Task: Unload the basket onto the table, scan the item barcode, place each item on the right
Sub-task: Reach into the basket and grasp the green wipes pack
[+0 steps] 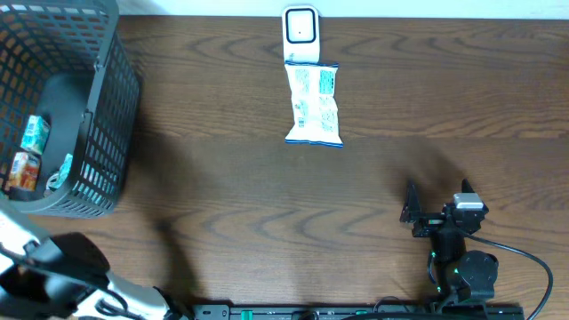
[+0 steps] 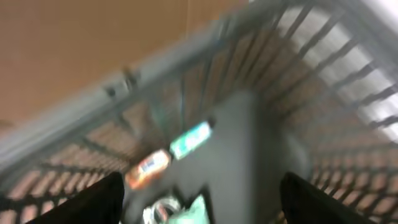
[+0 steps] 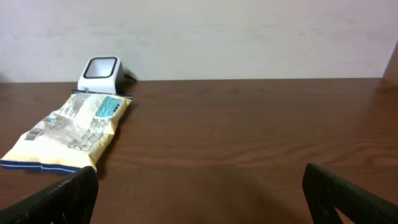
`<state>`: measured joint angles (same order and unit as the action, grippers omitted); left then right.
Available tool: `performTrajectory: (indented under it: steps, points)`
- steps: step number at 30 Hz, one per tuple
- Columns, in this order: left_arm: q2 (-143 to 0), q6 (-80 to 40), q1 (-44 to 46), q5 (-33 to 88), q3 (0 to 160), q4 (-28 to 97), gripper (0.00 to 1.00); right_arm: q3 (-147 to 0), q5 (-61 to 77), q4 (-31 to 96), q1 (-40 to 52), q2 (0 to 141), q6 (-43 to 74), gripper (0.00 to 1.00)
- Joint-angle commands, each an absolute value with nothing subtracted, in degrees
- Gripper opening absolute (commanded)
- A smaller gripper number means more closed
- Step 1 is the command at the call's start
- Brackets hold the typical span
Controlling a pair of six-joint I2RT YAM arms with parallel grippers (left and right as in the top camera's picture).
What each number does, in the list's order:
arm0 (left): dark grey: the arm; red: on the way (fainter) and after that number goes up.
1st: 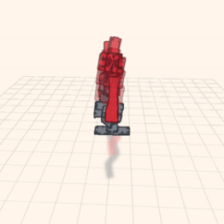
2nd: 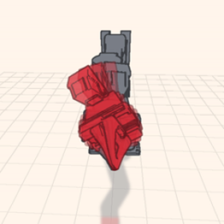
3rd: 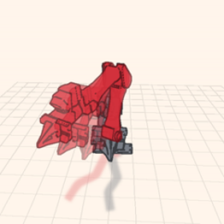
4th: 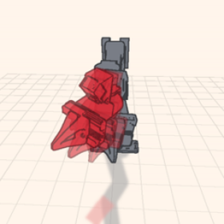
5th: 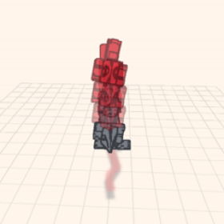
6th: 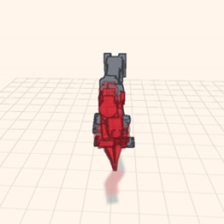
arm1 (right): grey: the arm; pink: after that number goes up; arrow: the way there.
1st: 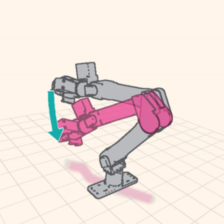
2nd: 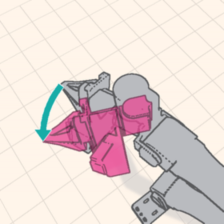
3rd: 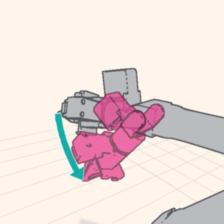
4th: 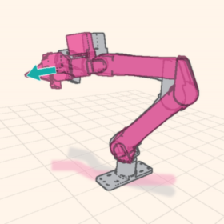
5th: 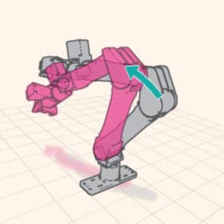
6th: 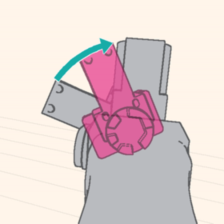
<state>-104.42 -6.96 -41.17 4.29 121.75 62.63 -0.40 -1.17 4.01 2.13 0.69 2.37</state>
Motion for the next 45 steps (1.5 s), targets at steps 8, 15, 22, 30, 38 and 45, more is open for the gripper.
performTrajectory:
  steps: [8,15,22,30,38,45]
  points:
    - [-119.2,-6.7,-41.1,3.4,122.3,78.0,0.78,-0.3,-1.1,4.3,2.3,0.4,2.9,0.99]
    - [-125.2,-10.5,-38.8,3.3,121.9,82.3,0.78,-0.3,-1.1,4.3,2.3,0.4,2.9,0.99]
    - [-124.8,-13.6,-38.4,3.4,121.8,83.3,0.75,-0.3,-1.1,4.3,2.3,0.4,2.9,0.99]
    - [-120.4,-13.6,-38.4,3.4,121.8,86.0,0.74,-0.3,-1.1,4.3,2.3,0.4,2.9,0.99]
    - [-109.4,-13.2,-38.4,3.4,121.8,85.5,0.81,-0.3,-1.1,4.3,2.3,0.4,2.9,0.99]
    - [-108.7,-11.8,-38.4,3.4,119.7,87.4,0.84,-0.3,-1.1,4.3,2.3,0.4,2.9,0.99]
